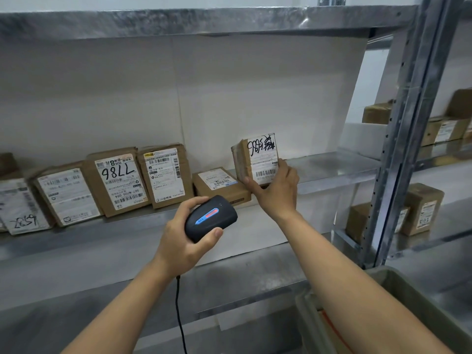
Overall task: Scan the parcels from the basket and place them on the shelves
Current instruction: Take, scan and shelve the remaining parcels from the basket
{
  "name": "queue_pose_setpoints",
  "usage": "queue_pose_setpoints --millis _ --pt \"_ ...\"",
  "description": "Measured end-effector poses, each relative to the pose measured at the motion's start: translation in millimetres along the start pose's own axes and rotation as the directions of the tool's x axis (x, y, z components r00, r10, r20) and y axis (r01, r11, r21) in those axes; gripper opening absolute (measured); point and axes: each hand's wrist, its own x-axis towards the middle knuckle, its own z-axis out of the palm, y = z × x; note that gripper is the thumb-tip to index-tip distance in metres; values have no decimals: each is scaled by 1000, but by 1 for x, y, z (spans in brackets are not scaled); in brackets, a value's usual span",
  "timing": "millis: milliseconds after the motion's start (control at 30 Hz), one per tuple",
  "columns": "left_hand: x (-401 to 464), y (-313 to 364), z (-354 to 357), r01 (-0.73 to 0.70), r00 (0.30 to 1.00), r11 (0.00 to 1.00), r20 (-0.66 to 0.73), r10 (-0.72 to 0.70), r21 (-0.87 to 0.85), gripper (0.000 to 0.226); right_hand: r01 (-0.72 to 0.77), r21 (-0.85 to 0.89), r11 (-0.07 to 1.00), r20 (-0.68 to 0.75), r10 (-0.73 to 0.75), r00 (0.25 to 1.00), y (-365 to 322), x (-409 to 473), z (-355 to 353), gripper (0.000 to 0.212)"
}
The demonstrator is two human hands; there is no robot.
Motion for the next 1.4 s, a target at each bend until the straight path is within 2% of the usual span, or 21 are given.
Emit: queue_pose_setpoints --millis 233,367,733,1000,1200,1400 --pt "-1 0 5 7 1000 1000 23 -7 12 63 -16 -9 1000 -5 16 1000 8 1 2 77" --pt "-1 2 6 6 1000 1000 29 -7 14 63 -44 -13 999 23 44 999 7 4 4 75" --pt "1 -1 29 -1 994 1000 106 3 -20 62 0 17 1000 37 -1 999 33 -20 -35 62" --pt "-1 -3 81 -9 966 993 256 39 -118 63 -17 -111 994 -3 17 1000 77 -67 -83 54" --pt "-2 -11 127 3 925 979 373 76 -206 63 -121 -213 970 -62 110 992 101 -106 -127 55" --pt "-28 -17 185 35 854 945 502 140 -325 60 -325 -275 905 -168 288 943 134 -171 -177 54"
